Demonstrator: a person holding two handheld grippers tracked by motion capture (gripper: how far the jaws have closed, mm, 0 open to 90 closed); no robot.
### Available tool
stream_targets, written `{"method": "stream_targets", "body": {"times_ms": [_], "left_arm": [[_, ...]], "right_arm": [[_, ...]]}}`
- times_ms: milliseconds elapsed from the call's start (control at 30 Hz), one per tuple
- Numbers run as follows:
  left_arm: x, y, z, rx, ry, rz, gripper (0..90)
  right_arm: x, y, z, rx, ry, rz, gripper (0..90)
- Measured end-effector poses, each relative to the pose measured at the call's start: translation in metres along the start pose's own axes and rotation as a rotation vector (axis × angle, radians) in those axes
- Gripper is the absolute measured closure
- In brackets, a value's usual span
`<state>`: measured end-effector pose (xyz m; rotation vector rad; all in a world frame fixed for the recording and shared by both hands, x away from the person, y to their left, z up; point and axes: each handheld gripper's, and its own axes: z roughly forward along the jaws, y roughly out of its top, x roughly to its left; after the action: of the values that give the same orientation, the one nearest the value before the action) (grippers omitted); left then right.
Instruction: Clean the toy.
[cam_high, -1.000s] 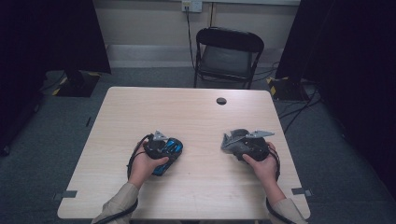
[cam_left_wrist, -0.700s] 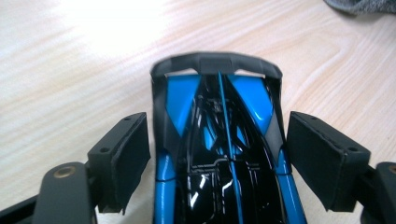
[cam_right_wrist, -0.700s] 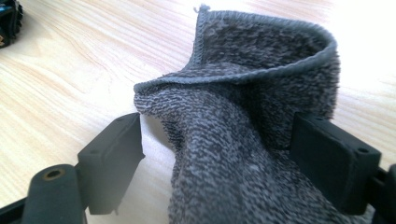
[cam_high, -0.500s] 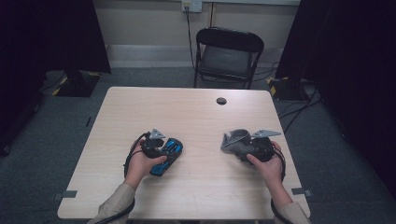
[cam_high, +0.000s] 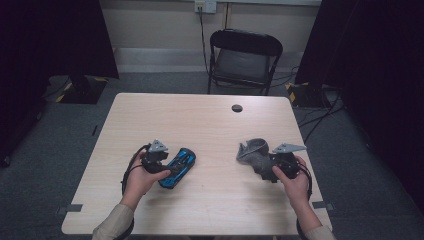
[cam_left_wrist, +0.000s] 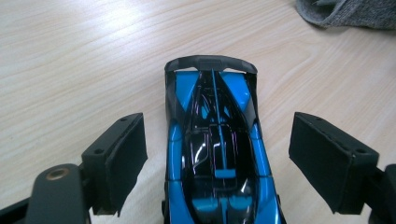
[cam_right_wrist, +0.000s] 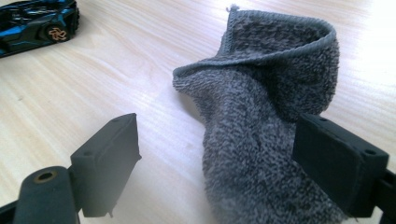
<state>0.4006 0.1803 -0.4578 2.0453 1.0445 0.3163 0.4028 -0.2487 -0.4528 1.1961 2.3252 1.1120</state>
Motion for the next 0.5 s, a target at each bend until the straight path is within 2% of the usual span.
{"method": "stream_targets", "body": {"times_ms": [333, 500], "left_arm": [[0.002, -0.011, -0.010, 0.006, -0.006, 0.002, 18.2], [0.000, -0.014, -0.016, -0.001, -0.015, 0.003, 17.7]], "right_arm": [[0.002, -0.010, -0.006, 0.008, 0.007, -0.015, 14.3], [0.001, -0.015, -0.011, 0.010, 0.017, -0.008, 14.3]]}}
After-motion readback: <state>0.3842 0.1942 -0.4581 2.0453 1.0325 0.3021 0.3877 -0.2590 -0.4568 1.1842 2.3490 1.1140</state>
